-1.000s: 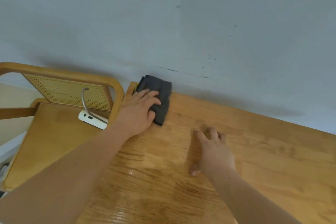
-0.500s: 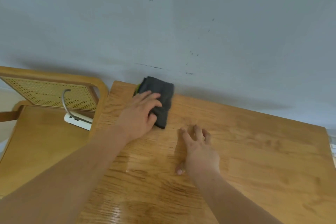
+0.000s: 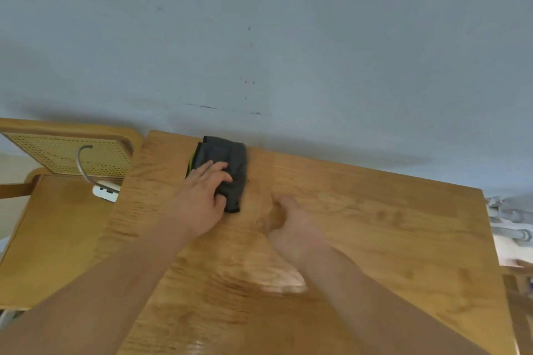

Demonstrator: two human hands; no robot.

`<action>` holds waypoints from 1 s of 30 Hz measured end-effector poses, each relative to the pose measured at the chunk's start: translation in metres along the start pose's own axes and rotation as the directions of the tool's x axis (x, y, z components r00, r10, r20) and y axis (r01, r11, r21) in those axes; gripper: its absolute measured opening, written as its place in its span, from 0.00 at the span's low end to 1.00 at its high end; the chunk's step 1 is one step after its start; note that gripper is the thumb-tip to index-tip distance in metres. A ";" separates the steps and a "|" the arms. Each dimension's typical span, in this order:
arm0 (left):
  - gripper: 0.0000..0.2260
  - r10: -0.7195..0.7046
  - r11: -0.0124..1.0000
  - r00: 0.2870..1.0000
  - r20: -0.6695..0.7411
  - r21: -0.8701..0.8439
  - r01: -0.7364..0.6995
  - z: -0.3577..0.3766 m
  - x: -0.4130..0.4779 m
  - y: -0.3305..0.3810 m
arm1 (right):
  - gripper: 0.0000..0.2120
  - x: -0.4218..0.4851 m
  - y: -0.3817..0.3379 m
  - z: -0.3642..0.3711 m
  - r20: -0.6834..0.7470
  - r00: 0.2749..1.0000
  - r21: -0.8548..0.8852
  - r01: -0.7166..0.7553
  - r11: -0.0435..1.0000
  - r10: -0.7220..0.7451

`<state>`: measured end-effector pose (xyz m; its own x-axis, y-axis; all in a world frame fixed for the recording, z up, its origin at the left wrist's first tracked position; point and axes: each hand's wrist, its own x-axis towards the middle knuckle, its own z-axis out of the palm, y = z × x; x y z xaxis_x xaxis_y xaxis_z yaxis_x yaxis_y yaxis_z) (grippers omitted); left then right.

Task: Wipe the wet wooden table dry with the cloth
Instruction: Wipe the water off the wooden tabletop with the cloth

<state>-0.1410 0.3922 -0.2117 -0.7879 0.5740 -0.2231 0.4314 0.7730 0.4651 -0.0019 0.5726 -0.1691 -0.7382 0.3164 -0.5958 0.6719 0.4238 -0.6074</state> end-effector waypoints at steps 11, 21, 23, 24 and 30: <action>0.20 -0.266 0.963 0.955 -0.130 0.001 0.268 0.105 0.029 0.214 | 0.12 -0.060 0.148 -0.145 -0.123 0.985 0.422 -0.057 0.905 0.120; 0.19 0.488 0.847 0.818 0.305 0.062 -0.529 0.178 0.006 0.346 | 0.09 -0.084 0.232 -0.224 -0.332 0.920 0.090 -0.190 0.978 0.209; 0.17 0.492 0.843 0.820 0.294 0.076 -0.533 0.163 0.016 0.321 | 0.25 -0.079 0.242 -0.236 -0.318 0.924 -0.103 -0.259 0.960 0.215; 0.17 0.463 0.860 0.841 0.281 0.087 -0.503 0.155 0.023 0.308 | 0.30 -0.075 0.246 -0.242 -0.308 0.923 -0.192 -0.298 0.935 0.231; 0.17 0.190 0.973 0.968 0.162 0.103 -0.208 0.137 0.058 0.296 | 0.60 -0.045 0.244 -0.256 -0.156 0.909 -0.488 -0.411 0.770 0.386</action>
<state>0.0012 0.6908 -0.2040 -0.6101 0.7461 -0.2666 0.6287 0.6607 0.4101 0.1799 0.8786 -0.1555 -0.4208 0.5836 -0.6945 0.7915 0.6103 0.0333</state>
